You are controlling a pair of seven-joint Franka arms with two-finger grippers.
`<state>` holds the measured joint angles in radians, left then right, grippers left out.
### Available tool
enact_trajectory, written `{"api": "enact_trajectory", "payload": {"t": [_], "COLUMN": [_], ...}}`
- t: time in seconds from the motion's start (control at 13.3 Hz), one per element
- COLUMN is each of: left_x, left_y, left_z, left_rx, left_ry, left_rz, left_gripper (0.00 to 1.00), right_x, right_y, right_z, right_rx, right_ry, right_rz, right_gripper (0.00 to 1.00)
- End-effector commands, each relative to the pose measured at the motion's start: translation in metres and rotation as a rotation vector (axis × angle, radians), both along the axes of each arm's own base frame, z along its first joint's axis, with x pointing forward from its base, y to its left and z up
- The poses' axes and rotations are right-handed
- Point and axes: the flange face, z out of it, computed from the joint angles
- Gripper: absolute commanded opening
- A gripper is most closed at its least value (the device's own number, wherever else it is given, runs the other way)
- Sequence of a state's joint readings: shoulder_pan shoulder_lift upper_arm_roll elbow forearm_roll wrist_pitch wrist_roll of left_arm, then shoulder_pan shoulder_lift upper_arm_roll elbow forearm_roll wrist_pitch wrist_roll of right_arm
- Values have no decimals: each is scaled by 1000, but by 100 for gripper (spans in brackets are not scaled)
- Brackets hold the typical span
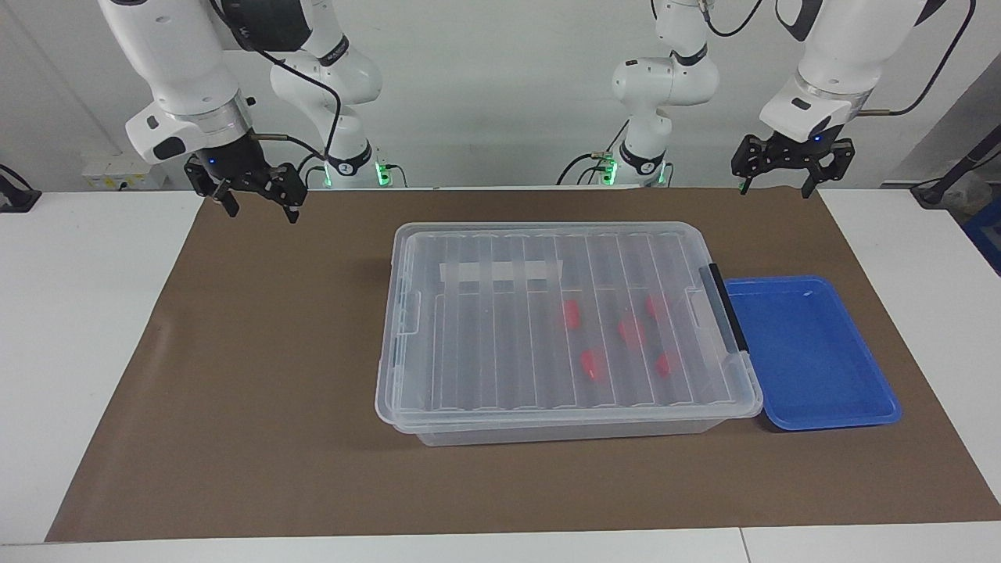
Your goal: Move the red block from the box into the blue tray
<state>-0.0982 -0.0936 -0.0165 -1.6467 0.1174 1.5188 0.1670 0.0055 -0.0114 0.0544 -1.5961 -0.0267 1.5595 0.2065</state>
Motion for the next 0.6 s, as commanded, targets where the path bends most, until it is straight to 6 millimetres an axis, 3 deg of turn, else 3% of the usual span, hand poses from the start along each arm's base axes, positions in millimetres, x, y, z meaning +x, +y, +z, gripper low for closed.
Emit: {"api": "enact_trajectory", "payload": {"t": [0.0,0.53], "left_x": [-5,-5], "left_y": [2,2], "left_z": [0,0], "left_rx": [-19,-18], "left_ry": [-11,-12], "left_rz": [-1,-1], "left_gripper": [100,100], "right_x": [-5,-2], "right_y": [1,1], "right_z": [1,-7], "right_rx": [12,13], "right_ry": [-3,-30], "right_rz": [7,25], "right_gripper": [100,99]}}
